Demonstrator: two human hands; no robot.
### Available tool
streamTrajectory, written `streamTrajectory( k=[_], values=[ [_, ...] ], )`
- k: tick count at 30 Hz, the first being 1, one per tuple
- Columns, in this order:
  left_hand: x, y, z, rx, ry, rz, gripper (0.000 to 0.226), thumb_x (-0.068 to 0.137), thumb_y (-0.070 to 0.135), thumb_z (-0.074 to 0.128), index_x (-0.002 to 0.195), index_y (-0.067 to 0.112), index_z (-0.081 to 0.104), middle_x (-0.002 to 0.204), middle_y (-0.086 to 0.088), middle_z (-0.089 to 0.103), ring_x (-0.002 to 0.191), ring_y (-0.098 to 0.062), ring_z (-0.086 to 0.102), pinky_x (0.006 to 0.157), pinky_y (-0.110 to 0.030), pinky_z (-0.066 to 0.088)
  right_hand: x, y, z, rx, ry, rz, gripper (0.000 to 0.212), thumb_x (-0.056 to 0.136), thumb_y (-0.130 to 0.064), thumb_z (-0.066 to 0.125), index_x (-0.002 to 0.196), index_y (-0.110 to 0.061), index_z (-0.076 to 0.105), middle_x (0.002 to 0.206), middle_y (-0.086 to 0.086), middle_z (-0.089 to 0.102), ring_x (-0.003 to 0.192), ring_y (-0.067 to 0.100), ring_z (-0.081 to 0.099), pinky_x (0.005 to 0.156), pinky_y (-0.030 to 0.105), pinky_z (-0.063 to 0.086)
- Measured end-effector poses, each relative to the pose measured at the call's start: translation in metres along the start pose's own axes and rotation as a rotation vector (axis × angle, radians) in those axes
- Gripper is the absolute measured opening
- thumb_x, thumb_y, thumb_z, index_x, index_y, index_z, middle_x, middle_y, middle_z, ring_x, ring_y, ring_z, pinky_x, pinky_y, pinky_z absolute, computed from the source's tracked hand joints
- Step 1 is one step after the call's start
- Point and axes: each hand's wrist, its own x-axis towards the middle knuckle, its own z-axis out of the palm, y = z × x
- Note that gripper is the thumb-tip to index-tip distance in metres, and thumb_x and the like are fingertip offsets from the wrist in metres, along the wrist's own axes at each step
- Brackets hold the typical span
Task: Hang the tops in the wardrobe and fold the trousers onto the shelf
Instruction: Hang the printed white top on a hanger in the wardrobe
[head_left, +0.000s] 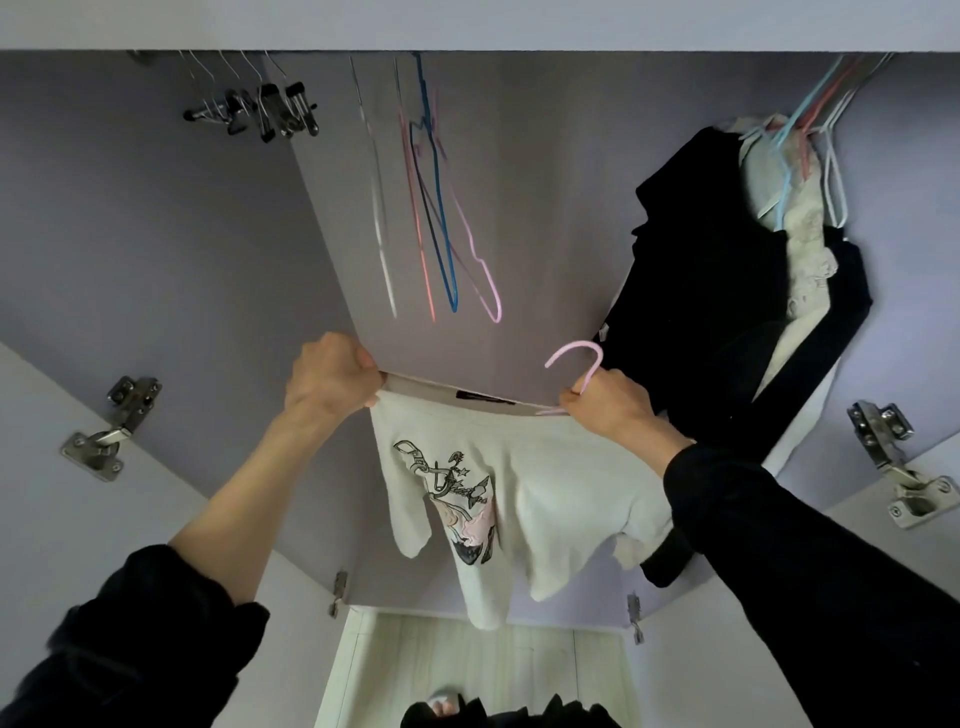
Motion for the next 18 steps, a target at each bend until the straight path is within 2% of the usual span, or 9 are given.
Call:
streamTrajectory(
  k=[3, 7, 11, 13, 15, 18],
  values=[
    [-0.008, 0.003, 0.009, 0.092, -0.078, 0.046, 0.017, 0.076, 0.016, 0.067, 0.063, 0.022, 0.058, 0.073, -0.006, 0.07, 0.09, -0.028, 0.065, 0.086, -0.039, 0.052, 0.002, -0.014, -0.011, 0.064, 0.001, -0.058, 0.044, 0.094, -0.032, 0.046, 0.054, -0.016, 0.04, 0.058, 0.002, 0.041, 0.068, 0.027, 0.048, 0.058, 0.027, 0.035],
    [-0.019, 0.008, 0.018, 0.214, -0.066, 0.127, 0.01, 0.08, 0.027, 0.066, 0.073, 0.029, 0.06, 0.099, -0.007, 0.068, 0.101, -0.032, 0.06, 0.086, -0.037, 0.05, 0.002, -0.024, -0.016, 0.139, 0.021, -0.128, 0.049, 0.09, -0.046, 0.052, 0.049, -0.018, 0.053, 0.054, 0.0, 0.054, 0.066, 0.025, 0.058, 0.065, 0.03, 0.047],
    [-0.027, 0.013, 0.026, 0.213, -0.019, 0.204, 0.008, 0.082, 0.029, 0.065, 0.076, 0.023, 0.065, 0.092, -0.009, 0.068, 0.093, -0.035, 0.06, 0.081, -0.037, 0.05, -0.002, -0.033, -0.019, 0.366, 0.015, -0.13, 0.057, 0.089, -0.049, 0.055, 0.042, -0.016, 0.05, 0.033, -0.009, 0.046, 0.051, 0.011, 0.049, 0.061, 0.026, 0.038],
    [-0.029, 0.013, 0.029, 0.172, -0.018, 0.231, 0.013, 0.083, 0.032, 0.066, 0.072, 0.024, 0.064, 0.087, -0.007, 0.069, 0.089, -0.032, 0.061, 0.081, -0.036, 0.05, -0.004, -0.036, -0.021, 0.431, 0.007, -0.157, 0.056, 0.088, -0.05, 0.056, 0.044, -0.016, 0.05, 0.036, -0.01, 0.048, 0.052, 0.01, 0.048, 0.065, 0.026, 0.038],
    [-0.028, 0.011, 0.031, 0.135, -0.065, 0.294, 0.017, 0.086, 0.036, 0.064, 0.076, 0.023, 0.068, 0.087, -0.001, 0.068, 0.087, -0.027, 0.061, 0.082, -0.034, 0.049, -0.005, -0.039, -0.023, 0.472, -0.023, -0.182, 0.055, 0.087, -0.051, 0.057, 0.045, -0.016, 0.051, 0.041, -0.01, 0.05, 0.053, 0.01, 0.048, 0.068, 0.026, 0.039],
    [-0.026, 0.006, 0.031, 0.116, -0.194, 0.414, 0.022, 0.089, 0.035, 0.061, 0.088, 0.017, 0.073, 0.091, 0.001, 0.061, 0.085, -0.02, 0.056, 0.08, -0.028, 0.042, -0.007, -0.044, -0.027, 0.5, -0.054, -0.197, 0.054, 0.086, -0.052, 0.058, 0.044, -0.018, 0.05, 0.035, -0.012, 0.046, 0.05, 0.01, 0.045, 0.066, 0.025, 0.037]
  ],
)
